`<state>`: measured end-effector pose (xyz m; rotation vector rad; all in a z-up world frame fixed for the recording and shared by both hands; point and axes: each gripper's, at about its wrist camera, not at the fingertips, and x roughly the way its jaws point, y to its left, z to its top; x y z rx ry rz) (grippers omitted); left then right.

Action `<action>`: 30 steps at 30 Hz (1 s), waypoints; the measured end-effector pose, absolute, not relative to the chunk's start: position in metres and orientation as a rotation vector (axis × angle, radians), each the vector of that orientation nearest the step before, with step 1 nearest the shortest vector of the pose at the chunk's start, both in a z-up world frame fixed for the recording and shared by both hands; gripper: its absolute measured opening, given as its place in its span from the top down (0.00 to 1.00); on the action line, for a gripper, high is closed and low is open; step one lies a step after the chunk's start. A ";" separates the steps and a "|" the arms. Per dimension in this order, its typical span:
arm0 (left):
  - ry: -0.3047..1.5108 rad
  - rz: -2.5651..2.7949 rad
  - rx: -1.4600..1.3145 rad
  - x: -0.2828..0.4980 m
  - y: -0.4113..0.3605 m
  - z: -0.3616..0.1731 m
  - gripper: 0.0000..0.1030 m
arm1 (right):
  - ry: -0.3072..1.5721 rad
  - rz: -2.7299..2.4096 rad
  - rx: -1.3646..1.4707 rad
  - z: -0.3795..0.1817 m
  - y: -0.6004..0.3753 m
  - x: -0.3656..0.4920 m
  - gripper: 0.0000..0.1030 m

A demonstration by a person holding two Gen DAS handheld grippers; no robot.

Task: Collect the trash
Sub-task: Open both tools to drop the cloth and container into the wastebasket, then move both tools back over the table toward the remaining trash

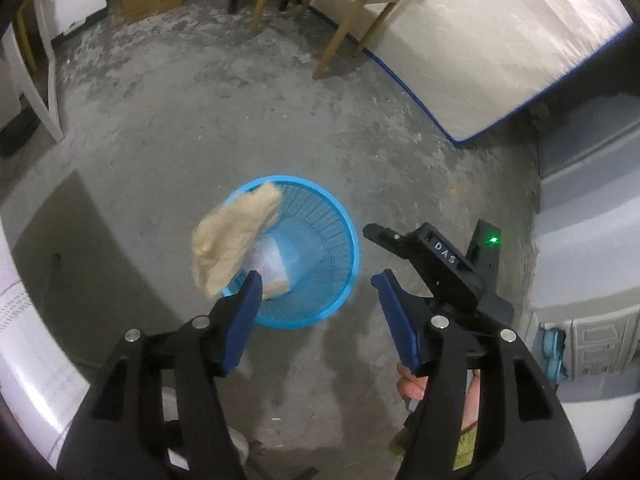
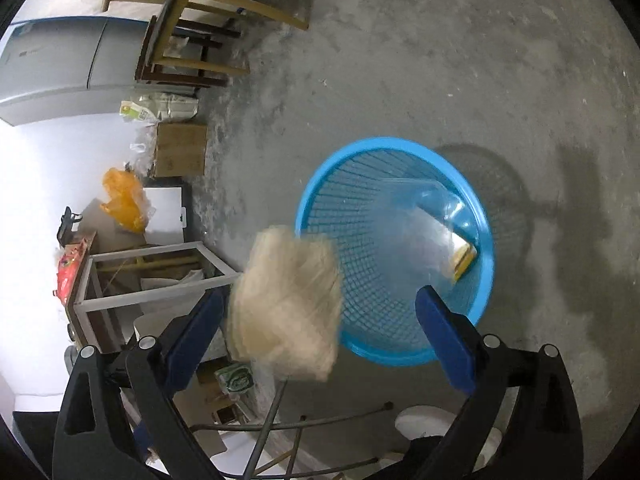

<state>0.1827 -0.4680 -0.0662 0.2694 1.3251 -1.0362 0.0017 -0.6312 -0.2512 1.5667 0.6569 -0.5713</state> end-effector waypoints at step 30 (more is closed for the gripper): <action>0.859 -0.870 0.027 0.130 -0.099 0.077 0.20 | 0.736 -0.191 0.921 -0.030 -0.450 0.014 0.09</action>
